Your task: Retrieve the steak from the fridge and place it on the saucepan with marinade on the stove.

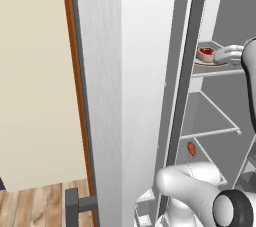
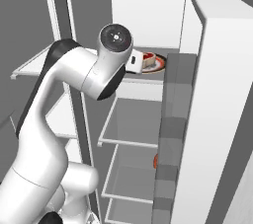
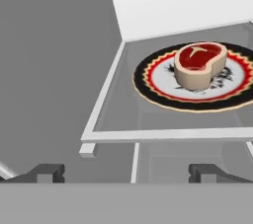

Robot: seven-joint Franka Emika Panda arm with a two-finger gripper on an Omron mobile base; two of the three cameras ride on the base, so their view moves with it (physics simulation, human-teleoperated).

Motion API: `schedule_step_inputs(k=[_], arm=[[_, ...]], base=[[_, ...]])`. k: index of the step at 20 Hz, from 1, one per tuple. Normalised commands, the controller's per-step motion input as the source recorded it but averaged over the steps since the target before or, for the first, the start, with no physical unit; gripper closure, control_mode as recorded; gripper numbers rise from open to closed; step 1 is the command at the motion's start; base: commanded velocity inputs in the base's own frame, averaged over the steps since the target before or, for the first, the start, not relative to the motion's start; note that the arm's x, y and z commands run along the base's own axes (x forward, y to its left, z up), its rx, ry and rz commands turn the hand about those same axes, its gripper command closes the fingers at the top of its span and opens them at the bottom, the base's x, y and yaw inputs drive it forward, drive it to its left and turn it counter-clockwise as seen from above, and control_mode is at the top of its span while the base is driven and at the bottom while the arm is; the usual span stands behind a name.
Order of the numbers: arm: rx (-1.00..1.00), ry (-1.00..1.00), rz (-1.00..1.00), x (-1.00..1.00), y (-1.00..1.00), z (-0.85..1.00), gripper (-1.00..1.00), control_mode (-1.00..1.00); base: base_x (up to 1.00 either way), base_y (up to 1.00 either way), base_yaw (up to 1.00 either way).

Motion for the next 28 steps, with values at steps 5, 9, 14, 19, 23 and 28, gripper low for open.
schedule_step_inputs(k=[5,9,14,19,23,28], arm=[[-0.02,0.0,0.0,0.11,0.0,0.0,-1.0,-1.0],[-0.06,0.0,0.0,0.03,0.0,0.0,-1.0,-1.0],[-0.09,0.0,0.0,0.03,0.0,0.0,-1.0,-1.0],[-0.09,0.0,0.0,0.02,-0.07,0.0,-1.0,-1.0],[-0.05,0.0,0.0,0.02,-0.22,0.0,-1.0,-1.0],[-0.01,0.0,0.0,0.07,-0.26,0.0,-1.0,-1.0]], base=[[0.0,0.0,0.0],[0.0,0.0,0.0],[0.0,0.0,0.0],[0.0,0.0,0.0],[0.0,0.0,0.0],[0.0,0.0,0.0]])
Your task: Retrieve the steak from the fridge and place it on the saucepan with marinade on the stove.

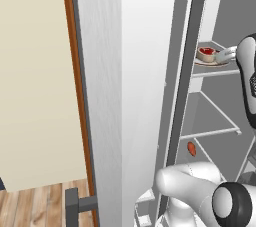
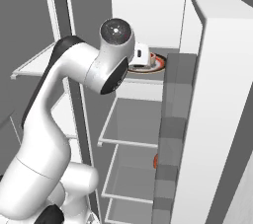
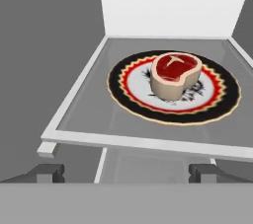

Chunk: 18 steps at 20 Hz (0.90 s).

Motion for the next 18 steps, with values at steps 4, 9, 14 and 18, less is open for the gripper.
schedule_step_inputs(k=[4,9,14,18], arm=[[0.0,0.0,0.0,0.17,-0.09,0.0,-1.0,-1.0],[0.0,0.0,0.0,0.18,0.0,0.0,-1.0,-1.0],[0.0,0.0,0.0,0.21,0.0,0.0,-1.0,-1.0],[0.0,0.0,0.0,0.21,0.0,0.0,-1.0,-1.0]], base=[[0.0,0.0,0.0],[0.0,0.0,0.0],[0.0,0.0,0.0],[0.0,0.0,0.0]])
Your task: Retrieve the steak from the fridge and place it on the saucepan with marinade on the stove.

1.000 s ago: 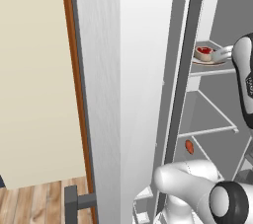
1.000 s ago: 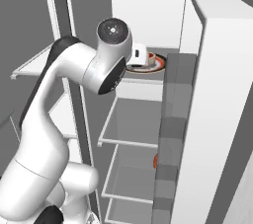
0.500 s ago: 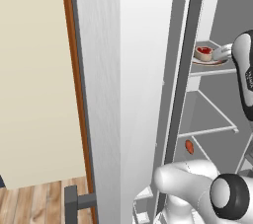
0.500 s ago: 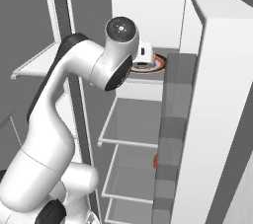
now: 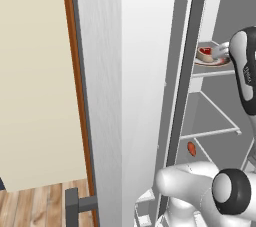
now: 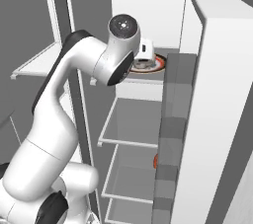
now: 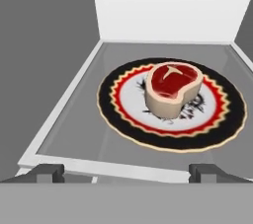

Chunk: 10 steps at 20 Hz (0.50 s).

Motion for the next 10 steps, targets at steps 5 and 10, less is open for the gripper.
schedule_step_inputs(k=[5,10], arm=[[-0.01,0.0,0.0,0.15,0.0,0.0,-1.0,-1.0],[-0.02,0.0,0.0,0.12,-0.02,-0.01,-1.0,-1.0]], base=[[0.0,0.0,0.0],[0.0,0.0,0.0]])
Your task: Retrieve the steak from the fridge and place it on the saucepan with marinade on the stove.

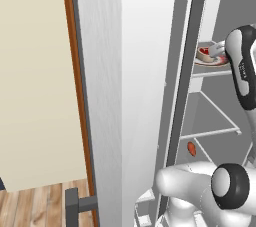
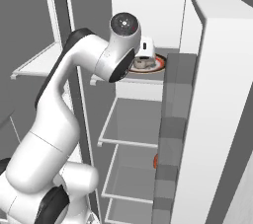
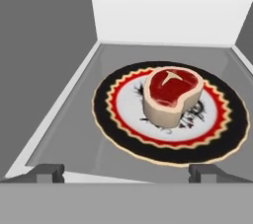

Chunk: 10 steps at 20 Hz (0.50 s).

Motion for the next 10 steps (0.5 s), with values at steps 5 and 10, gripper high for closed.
schedule_step_inputs(k=[5,10], arm=[[-0.03,0.01,0.0,0.1,-0.03,-0.04,-1.0,-1.0],[-0.03,0.05,0.0,0.07,-0.01,-0.06,-1.0,-1.0]], base=[[0.0,0.0,0.0],[0.0,0.0,0.0]])
